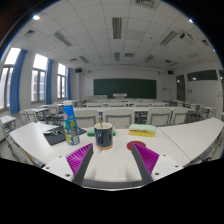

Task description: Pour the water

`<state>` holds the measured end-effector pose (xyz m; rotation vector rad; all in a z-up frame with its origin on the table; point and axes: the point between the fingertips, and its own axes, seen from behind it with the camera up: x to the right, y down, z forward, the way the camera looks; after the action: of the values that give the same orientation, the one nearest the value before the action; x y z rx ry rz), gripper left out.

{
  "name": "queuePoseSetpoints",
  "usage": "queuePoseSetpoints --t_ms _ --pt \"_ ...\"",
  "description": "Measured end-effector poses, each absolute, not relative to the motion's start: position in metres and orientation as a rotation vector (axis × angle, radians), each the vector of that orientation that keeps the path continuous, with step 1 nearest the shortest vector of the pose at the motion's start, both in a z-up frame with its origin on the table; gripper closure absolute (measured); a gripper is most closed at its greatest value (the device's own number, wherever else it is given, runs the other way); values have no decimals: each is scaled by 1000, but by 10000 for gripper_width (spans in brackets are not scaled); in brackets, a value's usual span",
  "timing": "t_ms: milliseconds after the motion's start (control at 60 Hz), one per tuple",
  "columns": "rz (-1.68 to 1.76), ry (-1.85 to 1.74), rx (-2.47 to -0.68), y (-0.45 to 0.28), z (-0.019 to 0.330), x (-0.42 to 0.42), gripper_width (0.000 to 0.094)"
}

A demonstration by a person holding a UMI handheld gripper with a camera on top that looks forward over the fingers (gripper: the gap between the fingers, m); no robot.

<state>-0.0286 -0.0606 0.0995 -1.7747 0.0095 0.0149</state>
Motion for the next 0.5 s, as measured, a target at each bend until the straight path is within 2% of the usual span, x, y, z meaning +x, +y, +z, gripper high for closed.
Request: queuePoseSetpoints --t_ms 283,500 --pt "44 -77 -1774 -36 97 -70 99" --pt "127 -137 -1772 28 98 -167 108"
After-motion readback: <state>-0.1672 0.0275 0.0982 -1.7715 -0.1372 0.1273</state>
